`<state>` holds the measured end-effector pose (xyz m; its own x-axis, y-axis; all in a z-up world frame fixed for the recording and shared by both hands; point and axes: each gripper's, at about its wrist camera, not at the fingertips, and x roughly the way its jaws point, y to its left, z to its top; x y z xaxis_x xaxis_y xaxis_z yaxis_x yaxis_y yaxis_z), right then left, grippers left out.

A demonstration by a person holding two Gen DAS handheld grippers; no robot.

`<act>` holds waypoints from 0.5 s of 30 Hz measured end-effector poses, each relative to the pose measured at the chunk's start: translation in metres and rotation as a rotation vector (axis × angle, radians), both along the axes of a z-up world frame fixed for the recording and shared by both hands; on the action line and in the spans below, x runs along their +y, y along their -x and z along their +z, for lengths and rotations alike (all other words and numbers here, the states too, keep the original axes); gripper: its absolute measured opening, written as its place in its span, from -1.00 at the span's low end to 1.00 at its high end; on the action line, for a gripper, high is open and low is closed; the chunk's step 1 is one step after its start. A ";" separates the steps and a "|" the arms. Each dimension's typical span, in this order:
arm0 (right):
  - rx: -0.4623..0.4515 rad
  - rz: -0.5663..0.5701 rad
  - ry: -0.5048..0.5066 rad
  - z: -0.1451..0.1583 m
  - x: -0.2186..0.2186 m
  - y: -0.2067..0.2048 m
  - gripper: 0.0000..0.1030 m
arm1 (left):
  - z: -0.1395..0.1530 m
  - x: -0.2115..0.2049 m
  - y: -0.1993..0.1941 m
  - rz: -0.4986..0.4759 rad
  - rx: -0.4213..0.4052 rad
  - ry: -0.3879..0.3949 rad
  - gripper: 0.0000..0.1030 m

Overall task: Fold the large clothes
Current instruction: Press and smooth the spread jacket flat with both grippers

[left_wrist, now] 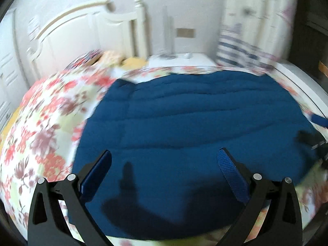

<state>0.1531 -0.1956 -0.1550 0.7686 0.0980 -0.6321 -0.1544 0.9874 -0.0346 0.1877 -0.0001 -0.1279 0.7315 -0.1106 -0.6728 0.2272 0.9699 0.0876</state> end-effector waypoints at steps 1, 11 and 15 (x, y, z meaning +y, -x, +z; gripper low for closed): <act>0.009 0.040 0.026 -0.003 0.014 0.000 0.95 | -0.004 -0.013 0.005 -0.028 -0.007 -0.042 0.91; 0.048 -0.004 0.065 -0.022 0.005 -0.003 0.95 | -0.027 -0.007 0.005 0.000 0.051 -0.075 0.91; 0.044 -0.132 0.013 -0.020 -0.041 0.004 0.95 | -0.024 0.013 0.015 0.057 0.030 -0.089 0.91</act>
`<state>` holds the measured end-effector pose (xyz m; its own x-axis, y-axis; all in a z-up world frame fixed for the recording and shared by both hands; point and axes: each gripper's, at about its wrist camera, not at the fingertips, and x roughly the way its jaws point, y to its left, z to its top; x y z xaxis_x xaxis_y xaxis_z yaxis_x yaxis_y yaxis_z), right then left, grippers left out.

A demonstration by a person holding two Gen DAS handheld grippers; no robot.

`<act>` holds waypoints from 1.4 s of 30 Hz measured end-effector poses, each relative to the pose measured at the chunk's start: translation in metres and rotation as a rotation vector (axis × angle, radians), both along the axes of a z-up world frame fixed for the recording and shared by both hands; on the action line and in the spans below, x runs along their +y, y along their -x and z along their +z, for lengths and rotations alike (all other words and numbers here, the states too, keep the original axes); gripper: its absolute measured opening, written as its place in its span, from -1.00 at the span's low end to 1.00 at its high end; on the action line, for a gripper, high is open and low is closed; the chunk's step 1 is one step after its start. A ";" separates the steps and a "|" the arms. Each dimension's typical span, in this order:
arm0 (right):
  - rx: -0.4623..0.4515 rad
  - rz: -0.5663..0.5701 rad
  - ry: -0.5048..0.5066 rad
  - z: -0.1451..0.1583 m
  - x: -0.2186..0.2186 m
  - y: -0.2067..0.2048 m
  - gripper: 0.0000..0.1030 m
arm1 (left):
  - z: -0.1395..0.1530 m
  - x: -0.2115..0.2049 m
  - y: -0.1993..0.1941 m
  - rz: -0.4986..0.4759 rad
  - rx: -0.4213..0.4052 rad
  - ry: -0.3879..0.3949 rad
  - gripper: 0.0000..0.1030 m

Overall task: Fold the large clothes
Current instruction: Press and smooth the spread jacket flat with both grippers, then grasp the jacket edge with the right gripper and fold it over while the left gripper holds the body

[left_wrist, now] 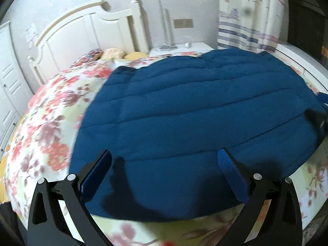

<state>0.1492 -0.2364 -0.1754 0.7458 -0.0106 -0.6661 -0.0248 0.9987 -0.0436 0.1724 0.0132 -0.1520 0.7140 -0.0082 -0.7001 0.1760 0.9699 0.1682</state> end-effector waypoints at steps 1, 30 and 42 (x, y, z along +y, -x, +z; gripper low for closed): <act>0.015 -0.035 -0.024 -0.005 -0.016 0.000 0.95 | -0.002 0.010 0.000 0.019 0.004 0.005 0.91; 0.047 -0.047 -0.161 -0.030 -0.035 -0.047 0.96 | -0.016 0.048 -0.005 0.051 0.043 0.111 0.91; -0.004 -0.277 -0.499 -0.030 -0.145 0.067 0.95 | 0.023 0.046 0.009 0.063 -0.018 0.140 0.91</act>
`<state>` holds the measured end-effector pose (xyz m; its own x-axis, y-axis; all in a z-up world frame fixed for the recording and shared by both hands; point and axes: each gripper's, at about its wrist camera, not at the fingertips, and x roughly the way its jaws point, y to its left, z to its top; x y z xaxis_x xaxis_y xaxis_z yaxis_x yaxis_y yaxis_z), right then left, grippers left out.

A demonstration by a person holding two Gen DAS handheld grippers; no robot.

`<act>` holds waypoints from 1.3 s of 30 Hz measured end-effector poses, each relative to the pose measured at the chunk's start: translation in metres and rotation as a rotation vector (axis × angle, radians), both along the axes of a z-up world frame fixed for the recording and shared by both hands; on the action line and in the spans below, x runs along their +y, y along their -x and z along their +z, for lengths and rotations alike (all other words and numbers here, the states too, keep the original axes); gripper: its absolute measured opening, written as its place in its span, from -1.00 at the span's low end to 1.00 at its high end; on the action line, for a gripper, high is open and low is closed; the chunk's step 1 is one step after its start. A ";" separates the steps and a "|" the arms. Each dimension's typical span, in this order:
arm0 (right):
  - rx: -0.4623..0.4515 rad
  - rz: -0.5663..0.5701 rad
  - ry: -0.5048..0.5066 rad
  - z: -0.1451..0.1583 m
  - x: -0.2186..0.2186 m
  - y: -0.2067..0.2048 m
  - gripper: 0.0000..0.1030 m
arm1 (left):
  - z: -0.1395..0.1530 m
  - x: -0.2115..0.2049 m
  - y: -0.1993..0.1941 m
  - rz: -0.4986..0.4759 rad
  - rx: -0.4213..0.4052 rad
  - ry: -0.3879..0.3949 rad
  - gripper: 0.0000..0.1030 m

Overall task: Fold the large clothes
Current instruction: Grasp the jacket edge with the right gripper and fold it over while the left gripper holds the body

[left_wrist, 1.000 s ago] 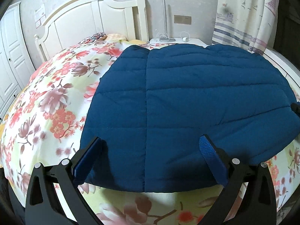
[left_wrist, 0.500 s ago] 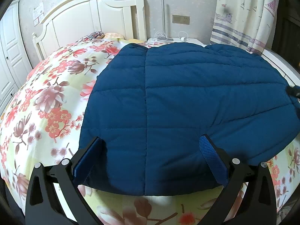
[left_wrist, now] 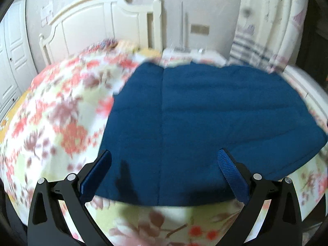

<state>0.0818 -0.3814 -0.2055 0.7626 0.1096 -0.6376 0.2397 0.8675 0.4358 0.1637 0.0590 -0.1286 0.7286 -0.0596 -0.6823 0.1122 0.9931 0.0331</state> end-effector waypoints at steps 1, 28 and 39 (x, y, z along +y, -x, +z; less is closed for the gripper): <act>-0.004 0.005 -0.040 -0.004 -0.007 0.011 0.95 | 0.008 -0.005 -0.003 -0.009 -0.019 -0.005 0.91; -0.157 0.068 -0.314 -0.052 0.044 -0.099 -0.06 | -0.033 -0.075 -0.187 0.031 0.098 -0.056 0.91; -0.268 0.050 -0.214 -0.027 0.027 -0.039 -0.45 | -0.004 -0.132 -0.192 -0.065 0.030 -0.091 0.91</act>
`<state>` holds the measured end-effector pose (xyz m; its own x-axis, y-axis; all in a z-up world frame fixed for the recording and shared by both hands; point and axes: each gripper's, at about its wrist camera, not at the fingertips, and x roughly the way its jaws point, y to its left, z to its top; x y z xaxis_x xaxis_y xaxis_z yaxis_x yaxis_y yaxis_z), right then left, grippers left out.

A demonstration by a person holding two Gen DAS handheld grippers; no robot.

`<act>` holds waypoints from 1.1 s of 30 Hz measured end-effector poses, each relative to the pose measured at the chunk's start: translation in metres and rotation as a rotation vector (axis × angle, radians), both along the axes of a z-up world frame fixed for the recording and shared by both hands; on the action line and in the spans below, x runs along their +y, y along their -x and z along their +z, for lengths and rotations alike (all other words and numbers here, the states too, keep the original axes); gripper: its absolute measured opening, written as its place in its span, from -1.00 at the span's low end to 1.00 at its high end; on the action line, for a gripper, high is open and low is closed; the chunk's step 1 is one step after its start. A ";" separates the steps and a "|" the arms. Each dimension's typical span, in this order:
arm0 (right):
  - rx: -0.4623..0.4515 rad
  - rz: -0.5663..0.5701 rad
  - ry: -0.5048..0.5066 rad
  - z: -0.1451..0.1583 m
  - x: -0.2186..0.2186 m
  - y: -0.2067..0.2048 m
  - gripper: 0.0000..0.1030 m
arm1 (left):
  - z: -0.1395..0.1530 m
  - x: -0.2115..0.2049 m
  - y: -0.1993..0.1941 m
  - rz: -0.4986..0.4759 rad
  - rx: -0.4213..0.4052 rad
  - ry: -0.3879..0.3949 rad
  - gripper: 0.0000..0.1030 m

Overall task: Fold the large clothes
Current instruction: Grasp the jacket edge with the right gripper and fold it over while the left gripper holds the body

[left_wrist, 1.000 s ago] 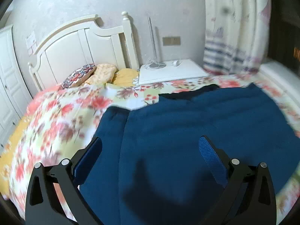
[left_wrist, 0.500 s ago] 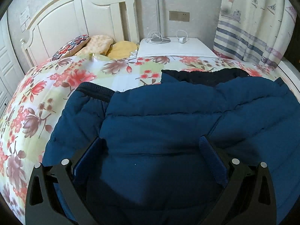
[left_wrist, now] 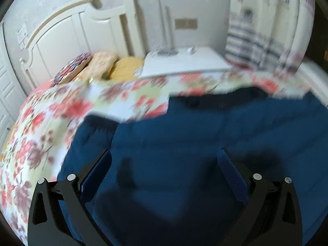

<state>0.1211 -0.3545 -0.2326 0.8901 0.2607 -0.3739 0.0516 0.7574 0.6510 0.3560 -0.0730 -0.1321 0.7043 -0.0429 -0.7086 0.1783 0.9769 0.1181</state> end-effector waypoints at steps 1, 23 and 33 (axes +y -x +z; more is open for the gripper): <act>-0.005 -0.009 0.013 0.002 -0.003 0.004 -0.45 | 0.007 -0.012 -0.002 -0.011 -0.010 0.006 0.91; -0.017 -0.085 0.221 0.028 0.002 0.036 -0.44 | -0.039 -0.057 0.209 -0.254 -0.104 -0.108 0.91; -0.118 -0.105 0.779 0.096 0.123 0.034 -0.45 | -0.022 0.021 0.229 -0.413 0.015 0.161 0.91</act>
